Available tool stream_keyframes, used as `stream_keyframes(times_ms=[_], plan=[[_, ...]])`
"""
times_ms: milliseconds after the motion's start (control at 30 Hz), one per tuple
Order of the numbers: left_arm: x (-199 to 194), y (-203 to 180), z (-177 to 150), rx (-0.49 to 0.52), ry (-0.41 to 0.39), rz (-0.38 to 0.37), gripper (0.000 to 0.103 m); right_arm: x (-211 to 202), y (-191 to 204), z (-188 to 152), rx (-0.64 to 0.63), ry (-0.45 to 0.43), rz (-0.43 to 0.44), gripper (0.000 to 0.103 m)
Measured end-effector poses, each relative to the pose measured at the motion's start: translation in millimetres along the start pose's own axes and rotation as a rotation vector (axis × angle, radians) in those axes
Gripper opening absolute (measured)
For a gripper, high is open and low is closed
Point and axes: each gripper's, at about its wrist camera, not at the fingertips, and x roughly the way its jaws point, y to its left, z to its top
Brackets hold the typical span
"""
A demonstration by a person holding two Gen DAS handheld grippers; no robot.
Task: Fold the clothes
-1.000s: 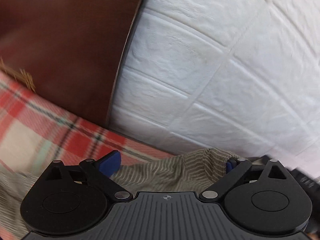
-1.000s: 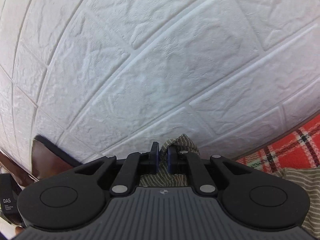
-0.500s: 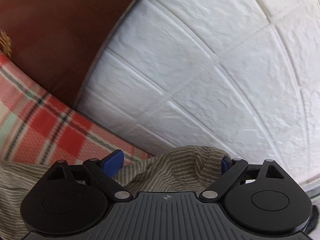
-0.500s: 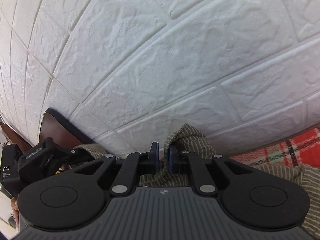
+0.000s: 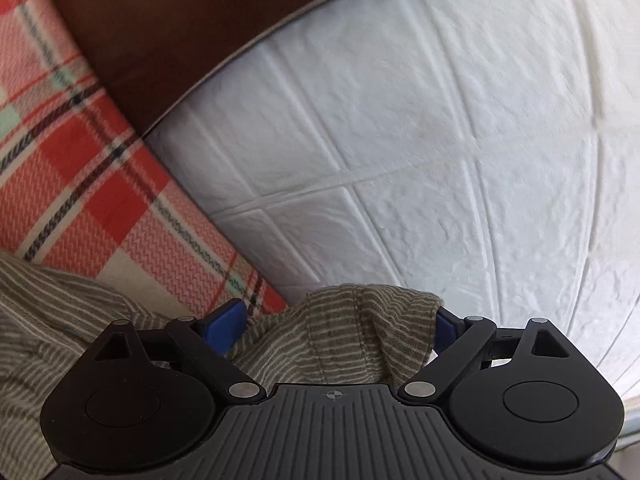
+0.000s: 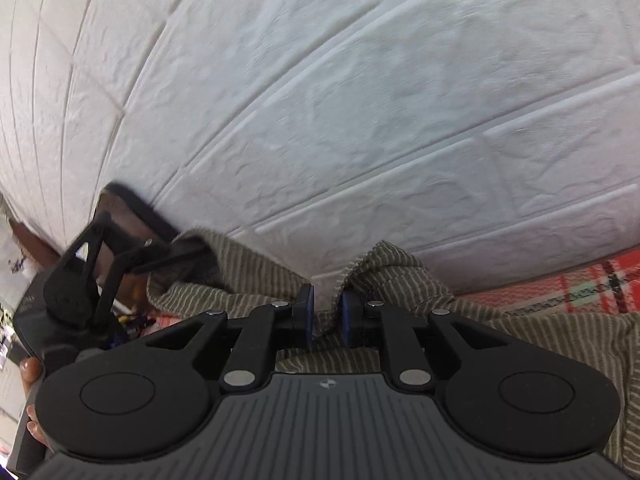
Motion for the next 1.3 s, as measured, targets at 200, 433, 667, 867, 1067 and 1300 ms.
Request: stream_keyframes(times_ms=[200,433,667,867,1067,1300], plan=[[-17,10,9,-0.1,0.006,-0.244,0.098,1,-1,3,0.018,-0.061,-0.223,0.017],[-69,-9,24,0.154,-0.16,-0.081,0.098,-3,-16,6,0.162,-0.139,-0.196,0.062],[-79,-21,-6,0.825,-0.212,0.315,0.093,-46,-2,27,-0.036,-0.131,-0.244,0.062],[-47,-6,-40,1.182,-0.081,0.497,0.079,-52,-2,23,-0.355,0.026,-0.42,0.062],[-19,7,-45,1.193,-0.027,0.508,0.081,-40,-16,10,-0.419,0.132,-0.419,0.061],[4,20,-36,1.149,-0.083,0.612,0.001,-4,-18,-4,-0.451,0.255,-0.406,0.007]])
